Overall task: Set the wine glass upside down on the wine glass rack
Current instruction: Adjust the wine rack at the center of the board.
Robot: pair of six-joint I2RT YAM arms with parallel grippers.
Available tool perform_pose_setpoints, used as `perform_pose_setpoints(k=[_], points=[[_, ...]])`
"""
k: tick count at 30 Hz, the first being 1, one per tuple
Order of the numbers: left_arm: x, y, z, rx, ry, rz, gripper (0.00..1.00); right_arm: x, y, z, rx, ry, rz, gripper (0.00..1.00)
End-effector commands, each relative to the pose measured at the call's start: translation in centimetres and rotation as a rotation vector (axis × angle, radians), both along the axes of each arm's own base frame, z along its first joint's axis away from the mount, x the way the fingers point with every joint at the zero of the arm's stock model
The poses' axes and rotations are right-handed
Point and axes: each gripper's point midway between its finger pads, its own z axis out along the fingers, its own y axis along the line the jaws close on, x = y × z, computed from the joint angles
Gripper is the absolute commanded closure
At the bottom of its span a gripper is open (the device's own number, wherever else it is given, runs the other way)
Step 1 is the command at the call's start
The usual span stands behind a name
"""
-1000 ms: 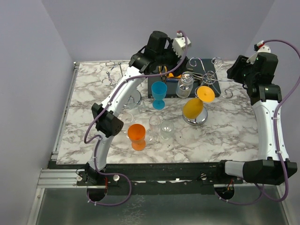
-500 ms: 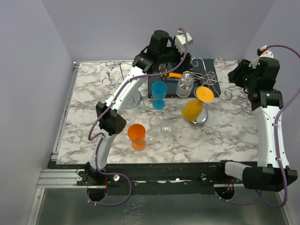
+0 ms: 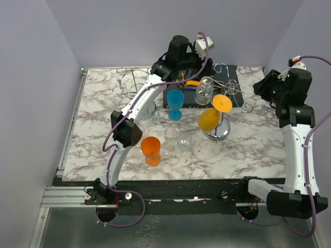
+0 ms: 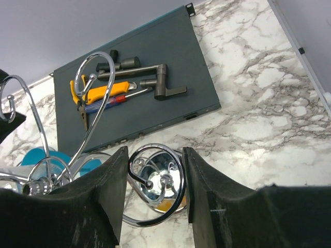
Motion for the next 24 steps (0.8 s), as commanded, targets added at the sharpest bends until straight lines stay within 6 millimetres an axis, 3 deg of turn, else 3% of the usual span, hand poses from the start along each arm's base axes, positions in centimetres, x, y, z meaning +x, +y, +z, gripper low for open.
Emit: perform_pose_setpoints(k=[1, 12, 18, 24], points=[[0.1, -1.2, 3.7, -0.101, -0.089, 0.001, 0.23, -2.4, 1.9, -1.0, 0.066, 0.062, 0.055, 0.54], [1.5, 2.3, 8.1, -0.094, -0.253, 0.188, 0.11, -2.3, -0.3, 2.8, -0.053, 0.032, -0.016, 0.23], [2.8, 5.7, 11.0, -0.081, -0.345, 0.368, 0.05, -1.3, -1.0, 5.7, -0.09, -0.035, -0.033, 0.19], [3.2, 9.4, 14.5, -0.123, -0.428, 0.547, 0.01, 2.0, 0.3, 5.8, -0.058, -0.051, 0.054, 0.18]])
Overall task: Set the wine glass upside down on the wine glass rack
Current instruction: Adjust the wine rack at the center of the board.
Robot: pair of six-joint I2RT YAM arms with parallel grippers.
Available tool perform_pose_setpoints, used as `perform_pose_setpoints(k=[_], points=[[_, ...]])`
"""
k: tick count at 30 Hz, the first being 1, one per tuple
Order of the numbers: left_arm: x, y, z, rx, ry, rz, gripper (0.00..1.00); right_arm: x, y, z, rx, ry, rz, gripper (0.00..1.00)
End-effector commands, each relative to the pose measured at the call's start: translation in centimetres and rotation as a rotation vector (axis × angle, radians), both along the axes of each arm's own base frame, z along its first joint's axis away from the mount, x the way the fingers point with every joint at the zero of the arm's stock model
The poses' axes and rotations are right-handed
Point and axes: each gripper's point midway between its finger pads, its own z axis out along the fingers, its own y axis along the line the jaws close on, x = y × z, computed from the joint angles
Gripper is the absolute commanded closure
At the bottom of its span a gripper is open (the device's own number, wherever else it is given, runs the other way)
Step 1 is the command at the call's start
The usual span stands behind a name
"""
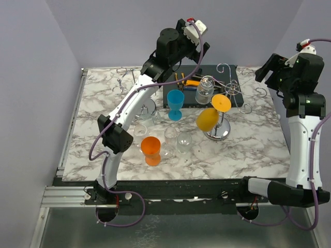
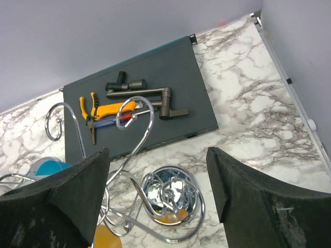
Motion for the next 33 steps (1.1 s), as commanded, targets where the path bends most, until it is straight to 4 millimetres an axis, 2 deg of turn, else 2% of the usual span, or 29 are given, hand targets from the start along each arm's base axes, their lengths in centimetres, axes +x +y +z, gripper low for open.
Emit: perform_pose_setpoints(k=[1, 3, 5, 9, 11, 15, 18, 20, 22, 25, 29, 33], points=[[-0.6, 4.3, 6.0, -0.085, -0.129, 0.17, 0.01, 2.7, 1.1, -0.4, 0.009, 0.004, 0.082, 0.18], [-1.8, 4.7, 7.1, -0.099, -0.135, 0.149, 0.01, 3.9, 1.5, -1.1, 0.02, 0.017, 0.109, 0.18], [-3.9, 4.6, 8.1, -0.1, -0.14, 0.079, 0.01, 4.9, 1.8, -1.6, 0.028, 0.018, 0.131, 0.18], [-9.7, 2.9, 8.4, -0.038, -0.177, -0.135, 0.01, 6.4, 2.5, -2.2, 0.047, 0.01, 0.179, 0.18], [-13.3, 1.6, 7.6, 0.02, -0.218, -0.247, 0.02, 7.0, 2.9, -2.3, 0.064, 0.003, 0.199, 0.19], [-20.0, -1.2, 4.1, 0.154, -0.31, -0.421, 0.02, 7.8, 3.8, -2.9, 0.105, 0.003, 0.237, 0.21], [-24.4, -3.2, 2.2, 0.218, -0.378, -0.526, 0.02, 8.2, 3.8, -3.7, 0.112, 0.021, 0.241, 0.22], [-26.7, -4.6, 1.0, 0.25, -0.412, -0.579, 0.02, 8.4, 3.8, -4.2, 0.111, 0.033, 0.242, 0.23], [-28.3, -6.1, -0.1, 0.277, -0.432, -0.618, 0.02, 8.4, 3.8, -4.6, 0.112, 0.043, 0.246, 0.25], [-29.7, -8.2, -1.9, 0.346, -0.504, -0.646, 0.03, 8.4, 4.0, -5.2, 0.119, 0.051, 0.253, 0.3], [-29.3, -10.8, -5.3, 0.51, -0.65, -0.592, 0.09, 8.1, 4.1, -5.4, 0.12, 0.051, 0.257, 0.41], [-29.3, -12.7, -5.6, 0.514, -0.657, -0.585, 0.14, 7.8, 3.7, -5.6, 0.103, 0.05, 0.24, 0.46]])
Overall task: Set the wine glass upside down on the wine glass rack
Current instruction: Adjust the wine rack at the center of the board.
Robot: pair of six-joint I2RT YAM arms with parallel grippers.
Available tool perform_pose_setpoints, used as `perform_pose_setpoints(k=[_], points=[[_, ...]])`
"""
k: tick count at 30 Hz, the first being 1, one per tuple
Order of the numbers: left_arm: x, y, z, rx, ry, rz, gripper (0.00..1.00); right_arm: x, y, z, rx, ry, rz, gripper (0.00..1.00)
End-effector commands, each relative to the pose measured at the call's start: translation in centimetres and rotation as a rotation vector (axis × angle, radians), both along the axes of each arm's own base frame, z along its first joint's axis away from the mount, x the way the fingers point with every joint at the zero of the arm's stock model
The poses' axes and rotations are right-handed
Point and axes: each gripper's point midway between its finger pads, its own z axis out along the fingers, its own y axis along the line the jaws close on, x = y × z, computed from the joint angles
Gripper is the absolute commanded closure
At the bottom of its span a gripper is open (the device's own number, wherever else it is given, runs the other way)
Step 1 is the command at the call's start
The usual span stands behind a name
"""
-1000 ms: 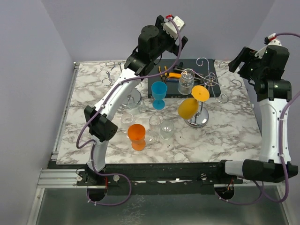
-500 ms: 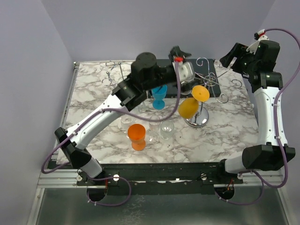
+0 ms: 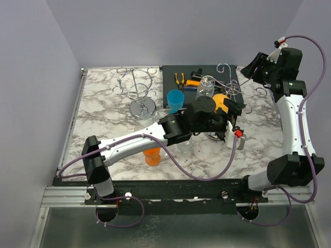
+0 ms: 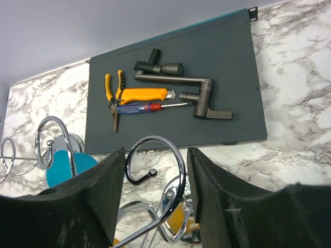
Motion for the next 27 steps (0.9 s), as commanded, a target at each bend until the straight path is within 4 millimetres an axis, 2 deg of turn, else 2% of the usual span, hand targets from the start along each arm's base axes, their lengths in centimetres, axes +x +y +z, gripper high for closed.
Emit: perform_pose_setpoints(k=[1, 5, 8, 9, 13, 15, 23, 25, 27], points=[[1.0, -2.0, -0.7, 0.03, -0.138, 0.044, 0.16, -0.4, 0.2, 0.5, -0.012, -0.031, 0.005, 0.48], [0.8, -3.5, -1.9, 0.052, -0.179, 0.045, 0.25, -0.5, -0.1, 0.0, -0.015, -0.029, -0.015, 0.55], [1.0, -4.4, -1.8, 0.045, -0.209, 0.073, 0.42, -0.7, -0.2, -0.3, -0.011, -0.028, -0.027, 0.55], [1.1, -4.7, -1.6, 0.034, -0.213, 0.084, 0.45, -0.8, -0.3, -0.4, -0.012, -0.03, -0.03, 0.55], [1.9, -5.1, -0.1, -0.033, -0.247, 0.134, 0.49, -1.0, -0.5, -0.4, -0.019, -0.035, -0.042, 0.56], [2.1, -5.1, 0.0, -0.039, -0.265, 0.142, 0.49, -1.0, -0.6, -0.2, -0.023, -0.038, -0.048, 0.56], [2.9, -5.3, -1.9, 0.016, -0.271, 0.175, 0.5, -1.2, -1.0, 0.2, -0.028, -0.048, -0.077, 0.58], [3.1, -5.2, -2.2, 0.032, -0.264, 0.184, 0.55, -1.3, -1.2, 0.2, -0.035, -0.046, -0.089, 0.59], [3.5, -5.0, -2.4, 0.05, -0.257, 0.207, 0.63, -1.5, -1.5, 0.0, -0.041, -0.042, -0.103, 0.6]])
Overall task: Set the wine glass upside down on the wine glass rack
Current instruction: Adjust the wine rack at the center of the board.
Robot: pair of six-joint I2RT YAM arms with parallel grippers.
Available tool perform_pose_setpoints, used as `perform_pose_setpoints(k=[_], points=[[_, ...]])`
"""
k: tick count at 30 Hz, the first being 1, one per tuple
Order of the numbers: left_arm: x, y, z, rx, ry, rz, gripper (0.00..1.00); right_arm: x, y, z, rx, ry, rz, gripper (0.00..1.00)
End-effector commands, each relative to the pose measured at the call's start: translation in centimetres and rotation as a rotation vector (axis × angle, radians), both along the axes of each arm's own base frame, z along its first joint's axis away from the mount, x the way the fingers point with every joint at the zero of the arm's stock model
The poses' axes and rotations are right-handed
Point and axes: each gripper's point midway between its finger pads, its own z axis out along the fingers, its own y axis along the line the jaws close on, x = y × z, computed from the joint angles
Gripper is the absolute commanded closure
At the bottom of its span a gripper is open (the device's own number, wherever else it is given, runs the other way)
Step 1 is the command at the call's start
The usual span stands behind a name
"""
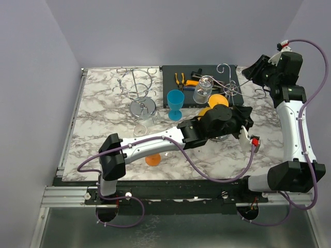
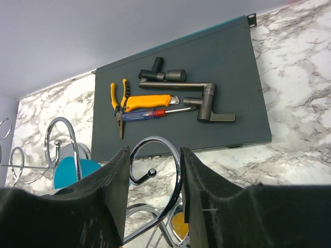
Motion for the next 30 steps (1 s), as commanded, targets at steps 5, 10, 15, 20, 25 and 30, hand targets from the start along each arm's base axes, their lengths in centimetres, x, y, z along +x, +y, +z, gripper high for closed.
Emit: perform_pose_setpoints(k=[5, 10, 15, 20, 25, 30], points=[[1.1, 1.0, 0.1, 0.031, 0.002, 0.08, 0.79, -1.6, -2.2, -0.8, -0.087, 0.019, -0.105, 0.6], [1.0, 2.1, 0.1, 0.043, -0.01, 0.087, 0.86, -2.9, -3.2, -1.1, -0.106, 0.022, -0.168, 0.6], [1.4, 3.9, -0.2, 0.055, -0.01, 0.111, 0.88, -4.4, -4.6, -1.1, -0.137, 0.023, -0.25, 0.6], [2.5, 6.0, -0.5, 0.078, -0.021, 0.147, 0.88, -5.6, -5.3, -1.3, -0.145, 0.02, -0.297, 0.6], [3.1, 7.7, -0.7, 0.094, -0.029, 0.165, 0.89, -6.2, -5.3, -1.2, -0.143, 0.012, -0.309, 0.6], [2.6, 8.7, -1.3, 0.108, -0.022, 0.16, 0.87, -6.5, -5.0, -1.7, -0.133, 0.018, -0.295, 0.6]])
